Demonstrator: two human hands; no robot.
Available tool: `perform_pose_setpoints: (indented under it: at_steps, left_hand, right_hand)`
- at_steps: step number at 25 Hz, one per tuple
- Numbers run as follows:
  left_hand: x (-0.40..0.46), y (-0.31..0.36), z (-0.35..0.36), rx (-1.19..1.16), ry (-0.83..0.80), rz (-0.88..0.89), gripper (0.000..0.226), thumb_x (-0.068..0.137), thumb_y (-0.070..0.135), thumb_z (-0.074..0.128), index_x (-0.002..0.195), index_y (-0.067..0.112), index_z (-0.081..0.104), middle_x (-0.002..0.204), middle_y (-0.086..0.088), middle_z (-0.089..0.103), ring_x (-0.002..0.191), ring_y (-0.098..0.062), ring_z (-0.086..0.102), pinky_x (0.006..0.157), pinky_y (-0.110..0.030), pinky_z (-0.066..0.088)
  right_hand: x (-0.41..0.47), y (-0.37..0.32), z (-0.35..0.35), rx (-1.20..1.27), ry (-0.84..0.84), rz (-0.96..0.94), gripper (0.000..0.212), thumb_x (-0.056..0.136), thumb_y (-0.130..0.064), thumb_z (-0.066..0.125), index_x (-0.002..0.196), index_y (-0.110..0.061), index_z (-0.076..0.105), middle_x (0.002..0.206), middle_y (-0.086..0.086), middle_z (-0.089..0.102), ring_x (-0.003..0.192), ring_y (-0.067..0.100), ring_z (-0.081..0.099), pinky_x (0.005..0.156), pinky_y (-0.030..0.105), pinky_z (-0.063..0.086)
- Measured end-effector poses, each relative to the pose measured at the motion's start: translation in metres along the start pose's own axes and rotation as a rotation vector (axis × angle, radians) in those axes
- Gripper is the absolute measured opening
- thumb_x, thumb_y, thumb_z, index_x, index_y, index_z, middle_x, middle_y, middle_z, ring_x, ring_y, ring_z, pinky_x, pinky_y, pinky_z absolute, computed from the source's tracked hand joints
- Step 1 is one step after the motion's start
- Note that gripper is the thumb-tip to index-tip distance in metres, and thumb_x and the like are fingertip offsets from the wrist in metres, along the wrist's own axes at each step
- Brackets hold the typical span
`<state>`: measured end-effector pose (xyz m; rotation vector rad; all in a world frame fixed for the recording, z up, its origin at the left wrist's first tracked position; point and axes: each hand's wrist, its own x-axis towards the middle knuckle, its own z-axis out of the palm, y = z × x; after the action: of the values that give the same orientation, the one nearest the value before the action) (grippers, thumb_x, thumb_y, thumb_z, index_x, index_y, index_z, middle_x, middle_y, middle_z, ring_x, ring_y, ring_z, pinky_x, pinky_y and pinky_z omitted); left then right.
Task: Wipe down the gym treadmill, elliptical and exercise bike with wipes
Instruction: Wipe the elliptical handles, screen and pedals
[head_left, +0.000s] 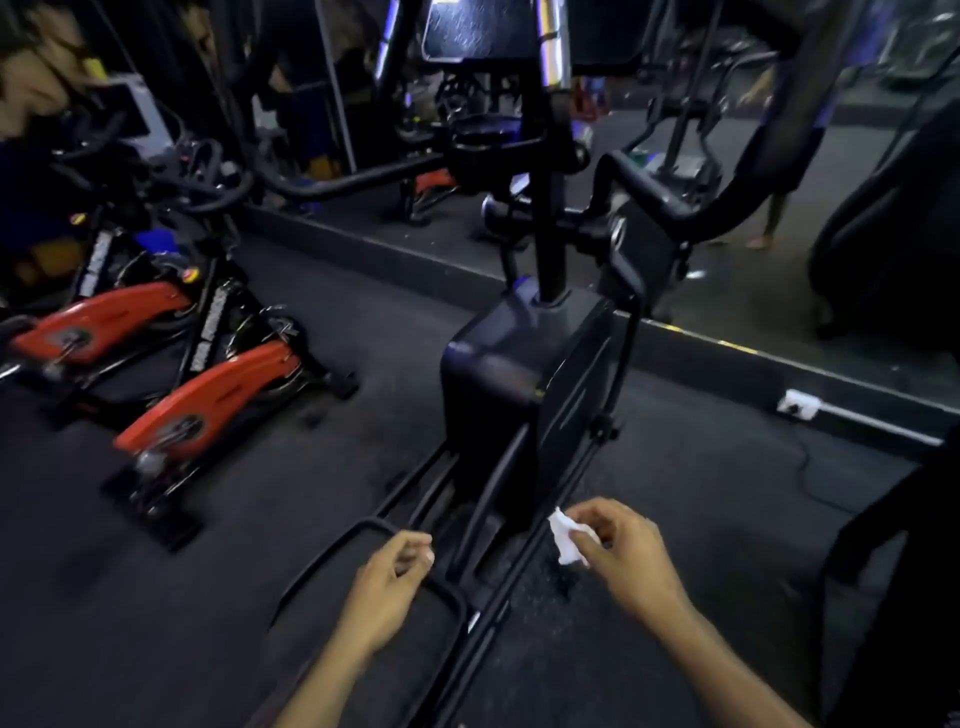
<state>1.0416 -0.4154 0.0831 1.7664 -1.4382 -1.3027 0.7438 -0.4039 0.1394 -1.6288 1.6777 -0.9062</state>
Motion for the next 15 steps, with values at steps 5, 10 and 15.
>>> perform_pose_setpoints:
  at_steps: [5, 10, 15]
  left_hand:
    - [-0.135, -0.113, 0.013, 0.032, 0.139, -0.177, 0.017, 0.096, 0.020, 0.070, 0.098, 0.037, 0.072, 0.097, 0.012, 0.075, 0.098, -0.006, 0.068, 0.082, -0.012, 0.049]
    - [-0.268, -0.198, -0.013, 0.026, 0.314, -0.304, 0.012, 0.096, 0.022, 0.069, 0.107, 0.027, 0.070, 0.102, 0.005, 0.075, 0.100, -0.009, 0.069, 0.096, -0.032, 0.051]
    - [-0.379, -0.273, -0.053, -0.003, 0.446, -0.374, 0.009, 0.086, 0.039, 0.069, 0.092, 0.045, 0.068, 0.098, 0.010, 0.074, 0.091, 0.007, 0.066, 0.090, -0.022, 0.051]
  right_hand:
    - [-0.086, 0.038, 0.073, 0.007, -0.268, 0.062, 0.018, 0.086, -0.017, 0.076, 0.077, -0.031, 0.070, 0.070, -0.013, 0.072, 0.065, 0.004, 0.068, 0.065, 0.029, 0.055]
    - [-0.175, 0.014, 0.174, 0.038, -0.563, -0.032, 0.006, 0.088, -0.024, 0.074, 0.082, -0.025, 0.073, 0.074, -0.012, 0.073, 0.069, 0.005, 0.068, 0.069, 0.032, 0.056]
    - [-0.240, -0.033, 0.243, -0.041, -0.701, -0.123, 0.006, 0.086, -0.016, 0.076, 0.084, -0.021, 0.074, 0.072, -0.010, 0.073, 0.068, 0.007, 0.069, 0.065, 0.031, 0.055]
